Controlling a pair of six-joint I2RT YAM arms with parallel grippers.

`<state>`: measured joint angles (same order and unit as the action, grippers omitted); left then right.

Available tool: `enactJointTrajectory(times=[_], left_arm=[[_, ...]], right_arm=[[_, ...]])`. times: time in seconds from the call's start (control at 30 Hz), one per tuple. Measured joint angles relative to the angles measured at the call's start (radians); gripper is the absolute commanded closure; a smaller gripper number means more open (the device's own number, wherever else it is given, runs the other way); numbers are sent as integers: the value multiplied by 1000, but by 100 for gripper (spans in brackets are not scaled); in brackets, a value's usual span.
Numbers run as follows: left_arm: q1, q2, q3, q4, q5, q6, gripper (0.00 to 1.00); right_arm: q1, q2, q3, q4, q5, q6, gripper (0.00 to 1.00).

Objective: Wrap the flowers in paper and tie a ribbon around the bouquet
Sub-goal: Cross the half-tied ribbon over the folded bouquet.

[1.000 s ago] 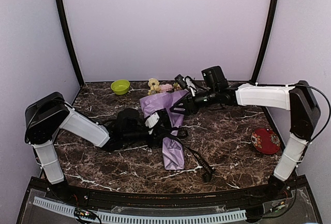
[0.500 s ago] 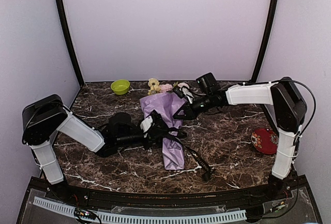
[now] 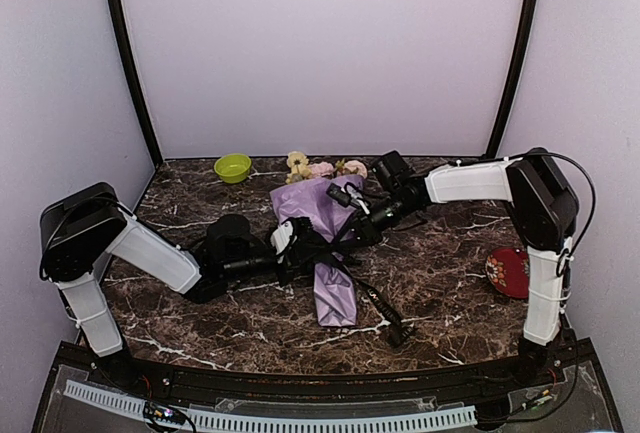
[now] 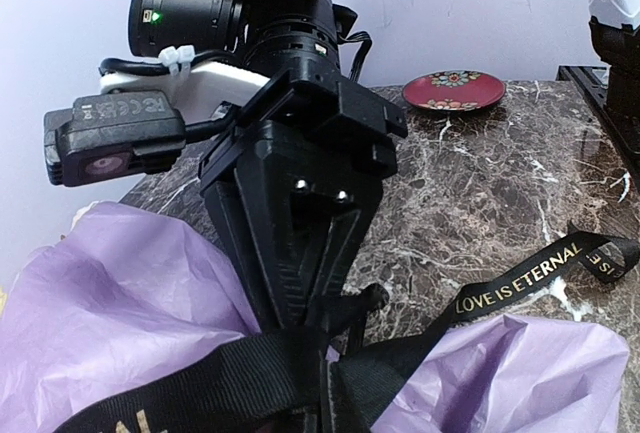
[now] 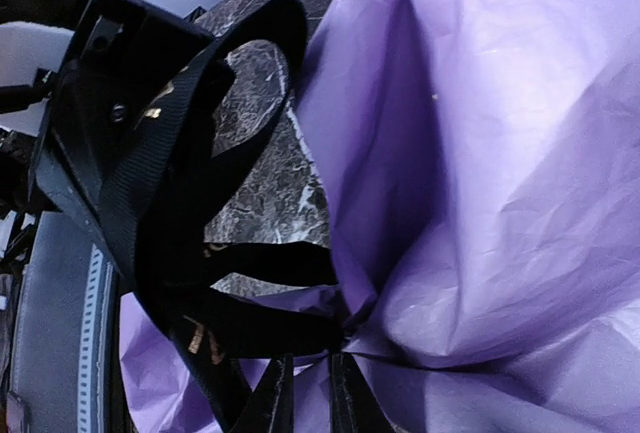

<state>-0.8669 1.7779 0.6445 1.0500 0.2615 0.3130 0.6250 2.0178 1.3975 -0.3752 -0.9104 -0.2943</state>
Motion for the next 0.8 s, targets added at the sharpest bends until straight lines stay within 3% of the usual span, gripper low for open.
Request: enactJointTrajectory(times=[0.2,0.8], left_arm=[[0,2,0,7,0,2,100],[0,4,0,12,4,-4,100]], right_arm=[[4,12,13,-98,-80,-93,83],[51,12,-30,-6,-137,-35,63]])
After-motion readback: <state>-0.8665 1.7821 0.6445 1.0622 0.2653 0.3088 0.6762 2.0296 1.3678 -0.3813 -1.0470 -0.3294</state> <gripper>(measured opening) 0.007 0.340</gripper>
